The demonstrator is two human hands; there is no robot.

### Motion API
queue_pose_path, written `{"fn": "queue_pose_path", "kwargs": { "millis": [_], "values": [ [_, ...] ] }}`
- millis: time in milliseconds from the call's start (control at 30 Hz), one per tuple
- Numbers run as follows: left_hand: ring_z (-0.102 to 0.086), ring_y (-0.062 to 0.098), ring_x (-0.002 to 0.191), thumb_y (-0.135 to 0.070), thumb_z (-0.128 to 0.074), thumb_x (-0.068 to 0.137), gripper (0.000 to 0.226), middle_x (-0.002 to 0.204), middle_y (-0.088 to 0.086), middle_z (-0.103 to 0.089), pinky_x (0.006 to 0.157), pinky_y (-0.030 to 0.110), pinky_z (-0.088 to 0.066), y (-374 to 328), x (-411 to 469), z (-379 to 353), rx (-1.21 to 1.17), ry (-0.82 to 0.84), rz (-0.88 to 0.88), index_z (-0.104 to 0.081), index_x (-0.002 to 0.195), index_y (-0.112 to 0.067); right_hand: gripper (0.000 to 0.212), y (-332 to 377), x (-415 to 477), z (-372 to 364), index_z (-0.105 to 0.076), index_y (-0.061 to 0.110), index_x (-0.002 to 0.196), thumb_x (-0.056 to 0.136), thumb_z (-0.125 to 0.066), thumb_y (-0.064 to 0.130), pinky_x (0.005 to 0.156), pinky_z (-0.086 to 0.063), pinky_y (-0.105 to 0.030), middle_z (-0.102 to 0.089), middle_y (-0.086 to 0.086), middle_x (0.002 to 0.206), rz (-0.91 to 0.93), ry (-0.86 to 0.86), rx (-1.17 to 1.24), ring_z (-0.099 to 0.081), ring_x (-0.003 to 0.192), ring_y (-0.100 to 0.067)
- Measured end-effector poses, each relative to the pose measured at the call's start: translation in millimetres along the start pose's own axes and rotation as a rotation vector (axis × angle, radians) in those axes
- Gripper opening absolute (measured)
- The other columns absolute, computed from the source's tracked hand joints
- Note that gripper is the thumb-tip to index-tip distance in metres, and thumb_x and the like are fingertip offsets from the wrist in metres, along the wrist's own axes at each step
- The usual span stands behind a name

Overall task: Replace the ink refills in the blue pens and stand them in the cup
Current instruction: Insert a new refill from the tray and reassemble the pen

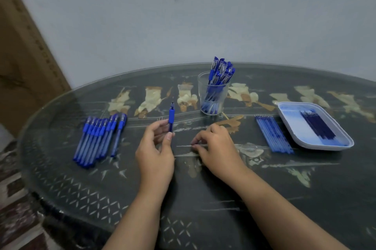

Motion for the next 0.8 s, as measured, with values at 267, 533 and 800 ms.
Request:
{"fn": "queue_pose_path", "kwargs": {
  "millis": [267, 533, 800],
  "values": [
    [-0.064, 0.002, 0.094, 0.005, -0.06, 0.089, 0.042, 0.099, -0.011, -0.068, 0.08, 0.009, -0.046, -1, -1, -7, 0.037, 0.123, -0.071, -0.063, 0.101, -0.035, 0.015, 7, 4, 47, -0.072, 0.024, 0.085, 0.083, -0.073, 0.009, 0.069, -0.044, -0.006, -0.067, 0.015, 0.075, -0.198, -0.158, 0.433, -0.061, 0.072, 0.005],
    [-0.063, -0.001, 0.092, 0.012, -0.059, 0.086, 0.04, 0.099, -0.009, -0.067, 0.082, 0.007, -0.045, -7, -3, -18, 0.13, 0.218, -0.262, -0.065, 0.103, -0.023, 0.031, 24, 7, 111, -0.065, 0.018, 0.105, 0.083, -0.071, -0.004, 0.074, -0.06, -0.031, -0.07, -0.007, 0.086, -0.168, -0.201, 0.834, -0.072, 0.08, -0.021],
    [-0.063, 0.0, 0.094, 0.014, -0.059, 0.084, 0.044, 0.099, -0.013, -0.065, 0.083, 0.007, -0.044, -7, -5, -24, 0.167, 0.253, -0.343, -0.065, 0.103, -0.024, 0.035, 14, 6, 106, -0.065, 0.022, 0.106, 0.083, -0.07, -0.005, 0.072, -0.06, -0.029, -0.07, -0.001, 0.083, -0.129, -0.089, 0.637, -0.071, 0.073, -0.016]
  ]
}}
Point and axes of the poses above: each hand's wrist, its own x-axis towards the middle knuckle, its own z-axis out of the back of the hand, y = z × x, the point moved 3 cm from there along x, towards the middle knuckle
